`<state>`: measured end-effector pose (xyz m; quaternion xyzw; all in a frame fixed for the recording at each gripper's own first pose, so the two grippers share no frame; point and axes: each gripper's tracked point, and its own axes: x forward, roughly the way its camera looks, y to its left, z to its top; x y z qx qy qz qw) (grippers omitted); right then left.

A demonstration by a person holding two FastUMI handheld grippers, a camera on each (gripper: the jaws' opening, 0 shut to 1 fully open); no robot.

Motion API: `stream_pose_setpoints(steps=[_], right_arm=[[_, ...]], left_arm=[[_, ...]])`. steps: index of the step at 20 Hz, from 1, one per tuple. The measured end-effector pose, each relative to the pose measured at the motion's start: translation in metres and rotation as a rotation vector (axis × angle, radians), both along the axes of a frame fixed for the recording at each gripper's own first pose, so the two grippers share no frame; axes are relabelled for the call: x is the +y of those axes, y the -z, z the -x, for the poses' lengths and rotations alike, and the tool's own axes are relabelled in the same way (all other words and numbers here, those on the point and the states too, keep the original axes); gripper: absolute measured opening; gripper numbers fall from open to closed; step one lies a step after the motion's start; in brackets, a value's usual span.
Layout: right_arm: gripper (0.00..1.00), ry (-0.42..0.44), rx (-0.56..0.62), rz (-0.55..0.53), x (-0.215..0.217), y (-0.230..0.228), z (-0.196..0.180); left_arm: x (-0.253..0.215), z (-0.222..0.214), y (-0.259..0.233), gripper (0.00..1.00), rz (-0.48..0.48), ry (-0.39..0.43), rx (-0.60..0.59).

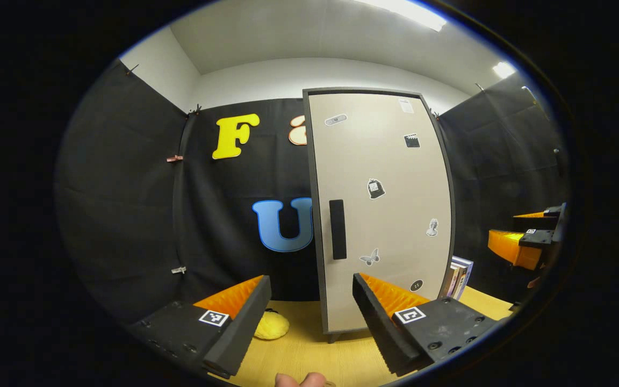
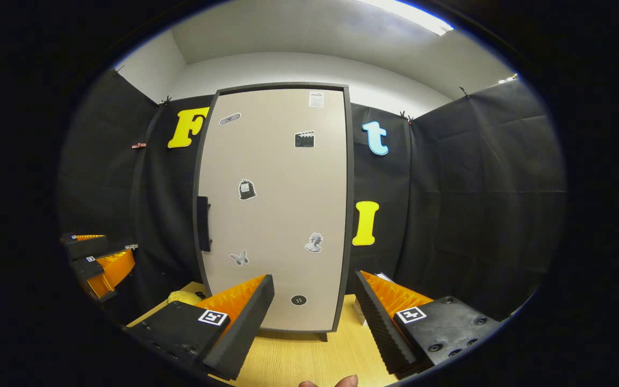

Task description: Open the cabinet door with the right hand, grasp the bottle in the cabinet with the left hand and place it on the coaster, then close the cabinet door with the right hand.

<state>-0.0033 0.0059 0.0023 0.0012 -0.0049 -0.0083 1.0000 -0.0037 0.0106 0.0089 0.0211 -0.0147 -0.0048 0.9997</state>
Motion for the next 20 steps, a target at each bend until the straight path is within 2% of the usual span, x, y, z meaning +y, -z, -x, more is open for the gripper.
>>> stream_pose_setpoints(steps=[9,13,20], right_arm=[[0.97,-0.054,-0.024,-0.028,0.032,-0.017,-0.007],[0.97,-0.114,-0.032,-0.040,0.072,-0.030,-0.024],[0.97,-0.211,-0.025,-0.057,0.156,-0.038,-0.080]], left_arm=[[0.013,0.003,-0.002,0.96,0.007,-0.001,-0.010],[0.027,0.006,0.000,0.96,0.006,-0.011,-0.008],[0.055,0.008,0.016,0.96,0.033,-0.035,0.013]])
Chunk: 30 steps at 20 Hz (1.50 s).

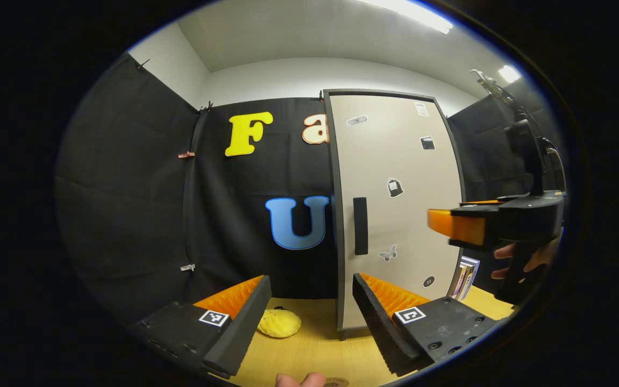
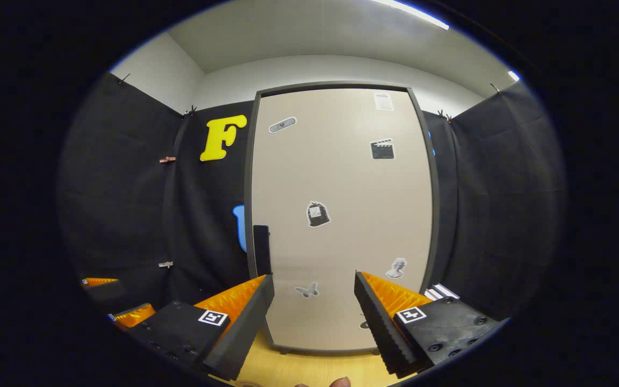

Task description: Open the cabinet door with the right hand, grasp the bottle in the cabinet with the left hand and place it on the coaster, then close the cabinet door with the right hand.

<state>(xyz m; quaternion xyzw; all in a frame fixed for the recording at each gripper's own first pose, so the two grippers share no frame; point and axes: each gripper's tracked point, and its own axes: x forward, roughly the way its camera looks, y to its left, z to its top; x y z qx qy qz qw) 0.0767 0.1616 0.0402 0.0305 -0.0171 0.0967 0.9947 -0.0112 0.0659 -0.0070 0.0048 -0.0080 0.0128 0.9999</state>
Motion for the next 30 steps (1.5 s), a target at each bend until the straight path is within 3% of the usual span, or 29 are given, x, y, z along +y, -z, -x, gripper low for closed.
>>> stream_pose_setpoints(steps=[6,14,16,17,19,21,22,24,26,30], right_arm=[[0.97,-0.029,0.034,-0.022,0.063,0.011,-0.060],[0.98,0.000,0.057,0.024,0.101,0.037,-0.121],[0.85,0.030,0.061,0.030,0.101,0.045,-0.134],[0.70,0.049,0.058,0.028,0.101,0.046,-0.138],[0.50,0.058,0.064,0.022,0.105,0.047,-0.142],[0.48,0.071,0.072,0.000,0.105,0.053,-0.143],[0.37,0.073,0.079,-0.012,0.104,0.049,-0.143],[0.37,0.086,0.080,-0.023,0.103,0.047,-0.139],[0.22,0.064,0.077,-0.001,0.103,0.049,-0.144],[0.22,0.000,0.107,-0.004,0.106,0.047,-0.133]], left_arm=[[0.027,-0.006,0.016,0.96,0.006,-0.038,0.016],[0.050,-0.011,0.032,0.96,0.030,-0.061,0.043],[0.055,-0.010,0.035,0.96,0.036,-0.066,0.046],[0.057,-0.009,0.038,0.96,0.040,-0.070,0.049],[0.062,-0.007,0.039,0.96,0.045,-0.080,0.052],[0.067,-0.004,0.041,0.96,0.046,-0.090,0.056],[0.068,-0.003,0.041,0.96,0.045,-0.096,0.059],[0.072,0.002,0.042,0.96,0.046,-0.105,0.063],[0.074,0.006,0.041,0.96,0.051,-0.113,0.063],[0.072,0.010,0.038,0.96,0.066,-0.120,0.057]])
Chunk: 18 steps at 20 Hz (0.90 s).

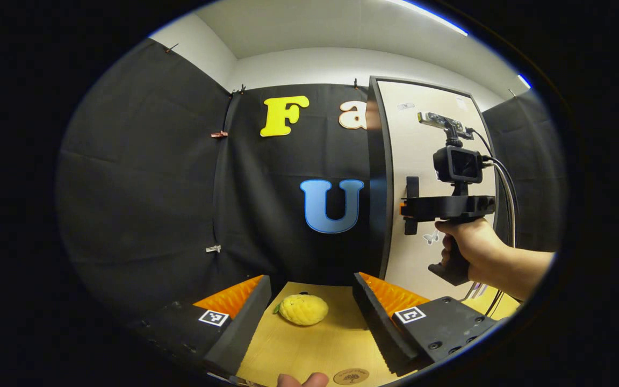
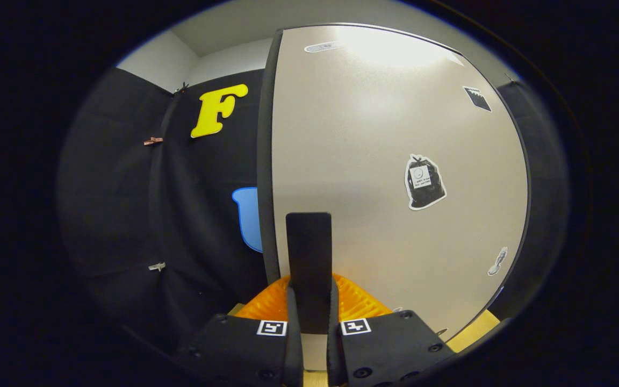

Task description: Open the cabinet door with the right hand, grasp the bottle in the cabinet with the left hand and place it on the coaster, then close the cabinet door with the right hand.

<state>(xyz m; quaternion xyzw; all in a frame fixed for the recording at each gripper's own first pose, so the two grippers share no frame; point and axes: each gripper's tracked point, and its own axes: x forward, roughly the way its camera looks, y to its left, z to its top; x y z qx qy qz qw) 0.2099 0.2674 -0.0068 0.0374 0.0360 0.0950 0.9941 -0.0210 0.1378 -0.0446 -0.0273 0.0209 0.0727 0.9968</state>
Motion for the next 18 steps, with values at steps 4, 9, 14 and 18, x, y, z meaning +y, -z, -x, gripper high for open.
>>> stream_pose_setpoints(steps=[4,9,14,18], right_arm=[[0.22,-0.059,0.007,-0.028,0.001,-0.007,0.029],[0.22,-0.128,0.015,-0.037,-0.015,-0.010,0.073],[0.22,-0.176,0.030,-0.034,-0.038,-0.013,0.099],[0.22,-0.199,0.031,-0.037,-0.056,-0.013,0.124]], left_arm=[[-0.012,0.012,-0.008,0.96,-0.007,0.007,-0.013],[-0.026,0.024,-0.017,0.96,-0.011,0.008,-0.032],[-0.046,0.032,-0.022,0.96,-0.004,0.033,-0.037],[-0.059,0.034,-0.027,0.96,-0.015,0.048,-0.045]])
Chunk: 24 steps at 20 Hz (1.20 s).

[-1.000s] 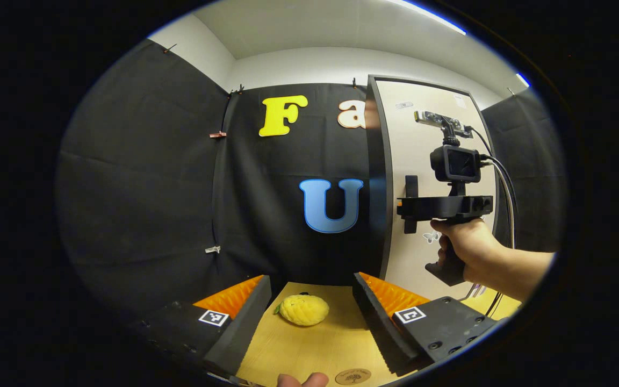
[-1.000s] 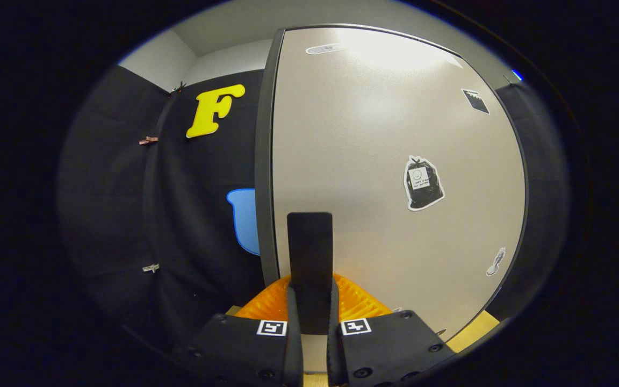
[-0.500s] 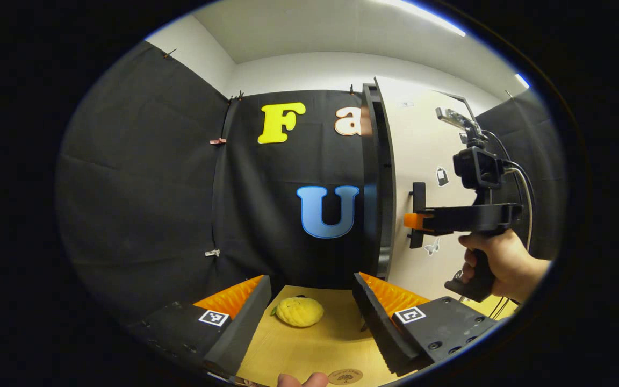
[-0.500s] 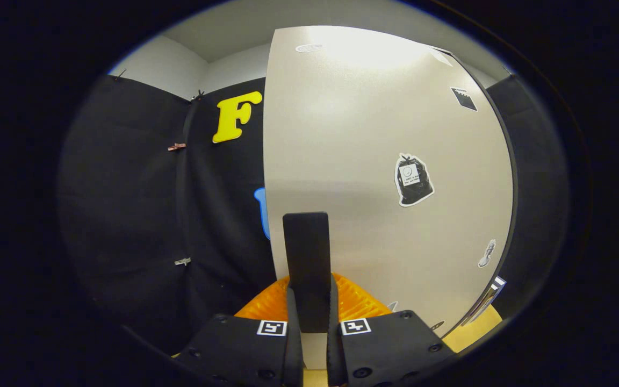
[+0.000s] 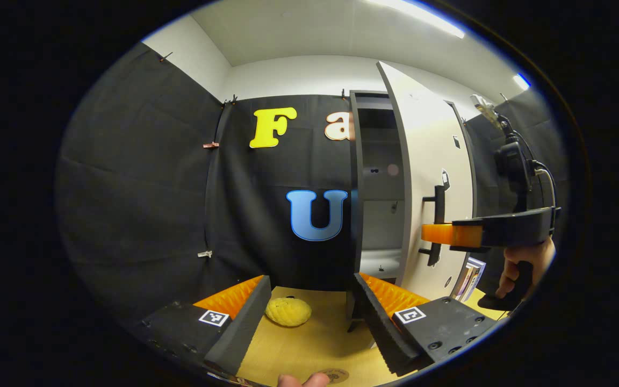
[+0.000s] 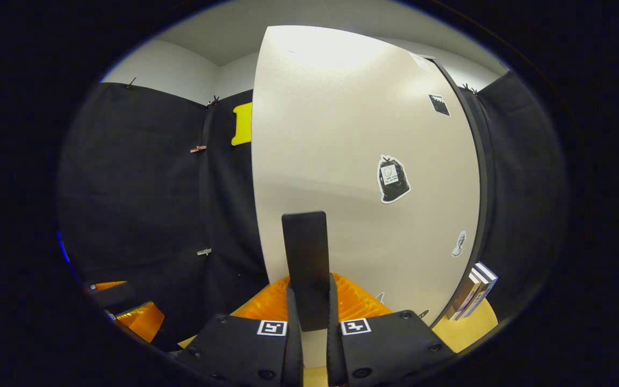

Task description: Open the cabinet door with the right hand, grasp the bottle in the cabinet with the left hand and place it on the coaster, then close the cabinet door with the right hand.

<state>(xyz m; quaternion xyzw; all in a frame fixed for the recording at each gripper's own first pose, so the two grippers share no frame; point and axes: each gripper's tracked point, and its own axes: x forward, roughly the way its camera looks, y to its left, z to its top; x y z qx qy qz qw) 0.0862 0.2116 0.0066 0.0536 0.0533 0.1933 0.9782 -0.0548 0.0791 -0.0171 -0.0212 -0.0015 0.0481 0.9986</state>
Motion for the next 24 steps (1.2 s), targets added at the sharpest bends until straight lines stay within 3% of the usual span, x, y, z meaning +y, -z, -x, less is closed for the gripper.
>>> stream_pose_setpoints(steps=[11,16,24], right_arm=[[0.21,0.034,-0.014,0.010,-0.070,-0.005,0.054],[0.21,0.094,-0.043,0.011,-0.105,-0.005,0.072],[0.19,0.216,-0.048,0.019,-0.181,-0.003,0.089]], left_arm=[[-0.051,-0.021,-0.013,0.96,-0.004,0.095,-0.022],[-0.089,-0.034,-0.019,0.99,-0.013,0.170,-0.032],[-0.142,-0.053,-0.028,0.96,-0.027,0.251,-0.048]])
